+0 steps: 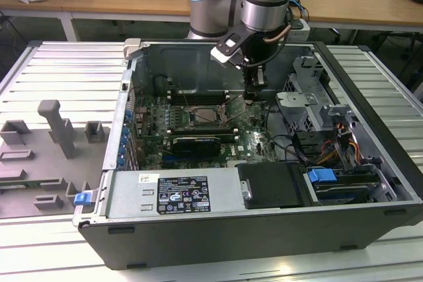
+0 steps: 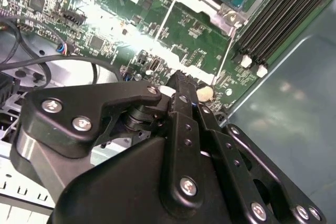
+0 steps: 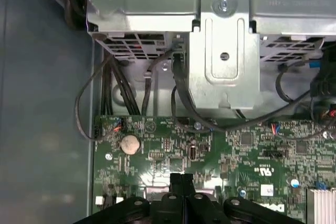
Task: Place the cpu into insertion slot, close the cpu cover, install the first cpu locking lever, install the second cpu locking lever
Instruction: 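Close the cpu cover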
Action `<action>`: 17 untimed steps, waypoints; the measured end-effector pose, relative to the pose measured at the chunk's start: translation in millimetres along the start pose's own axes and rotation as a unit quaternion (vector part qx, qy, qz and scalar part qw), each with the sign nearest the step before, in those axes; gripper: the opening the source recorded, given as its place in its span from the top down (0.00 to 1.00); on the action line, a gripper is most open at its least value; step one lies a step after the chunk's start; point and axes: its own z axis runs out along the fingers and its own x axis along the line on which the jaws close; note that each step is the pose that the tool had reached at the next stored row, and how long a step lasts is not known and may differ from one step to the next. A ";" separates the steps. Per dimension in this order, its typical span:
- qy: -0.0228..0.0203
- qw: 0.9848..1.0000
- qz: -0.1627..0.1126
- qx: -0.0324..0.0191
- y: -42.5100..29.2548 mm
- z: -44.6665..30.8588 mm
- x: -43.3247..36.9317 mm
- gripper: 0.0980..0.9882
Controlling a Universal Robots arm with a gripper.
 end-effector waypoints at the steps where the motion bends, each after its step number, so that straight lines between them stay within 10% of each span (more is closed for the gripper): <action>1: 0.000 1.000 0.000 0.000 1.2 0.6 0.0 0.99; 12: 0.000 1.000 -0.004 0.002 9.9 11.7 -0.4 0.99; 15: 0.001 1.000 -0.004 0.028 9.9 11.8 -0.4 0.99; 17: 0.001 1.000 -0.004 0.031 9.5 11.7 -0.4 0.99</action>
